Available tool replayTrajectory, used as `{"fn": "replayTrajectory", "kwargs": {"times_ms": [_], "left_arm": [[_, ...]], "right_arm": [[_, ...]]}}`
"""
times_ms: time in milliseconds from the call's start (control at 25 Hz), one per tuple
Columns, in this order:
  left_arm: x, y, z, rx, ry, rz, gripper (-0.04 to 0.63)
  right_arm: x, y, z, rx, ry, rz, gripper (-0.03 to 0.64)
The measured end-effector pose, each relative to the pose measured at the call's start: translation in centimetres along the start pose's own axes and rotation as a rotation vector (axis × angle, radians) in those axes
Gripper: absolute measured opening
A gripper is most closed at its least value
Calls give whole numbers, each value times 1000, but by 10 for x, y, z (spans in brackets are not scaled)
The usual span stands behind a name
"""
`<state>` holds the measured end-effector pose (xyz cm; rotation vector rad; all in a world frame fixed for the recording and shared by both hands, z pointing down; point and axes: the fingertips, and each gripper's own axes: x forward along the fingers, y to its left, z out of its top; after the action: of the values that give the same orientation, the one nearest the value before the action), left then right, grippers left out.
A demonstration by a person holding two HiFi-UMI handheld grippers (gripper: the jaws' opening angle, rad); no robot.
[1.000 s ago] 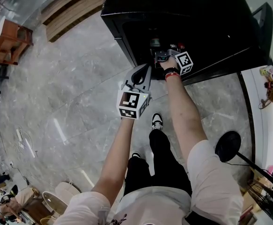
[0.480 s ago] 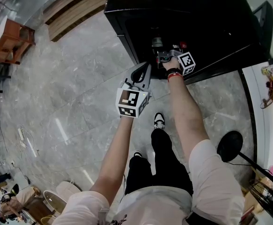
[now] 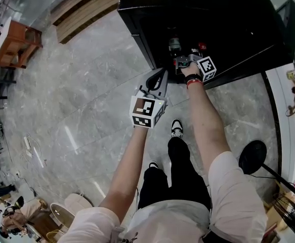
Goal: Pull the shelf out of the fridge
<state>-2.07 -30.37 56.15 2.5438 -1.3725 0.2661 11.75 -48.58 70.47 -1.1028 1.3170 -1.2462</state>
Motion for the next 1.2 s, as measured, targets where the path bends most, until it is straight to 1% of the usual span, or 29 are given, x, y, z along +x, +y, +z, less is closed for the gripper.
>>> {"fn": "replayTrajectory", "kwargs": {"times_ms": [560, 720, 840, 960, 1200], "left_arm": [[-12, -1, 4, -7, -21, 3, 18], [-18, 6, 6, -11, -36, 14, 18], [-19, 7, 7, -1, -49, 9, 18], [-24, 6, 5, 12, -56, 5, 18], [-30, 7, -3, 6, -51, 11, 19]], "right_arm": [[-14, 4, -5, -15, 15, -13, 29], [-20, 2, -7, -29, 26, -32, 29], [-22, 2, -7, -30, 31, -41, 29], [-27, 1, -9, -30, 34, -46, 29], [-35, 1, -13, -15, 38, -49, 28]]}}
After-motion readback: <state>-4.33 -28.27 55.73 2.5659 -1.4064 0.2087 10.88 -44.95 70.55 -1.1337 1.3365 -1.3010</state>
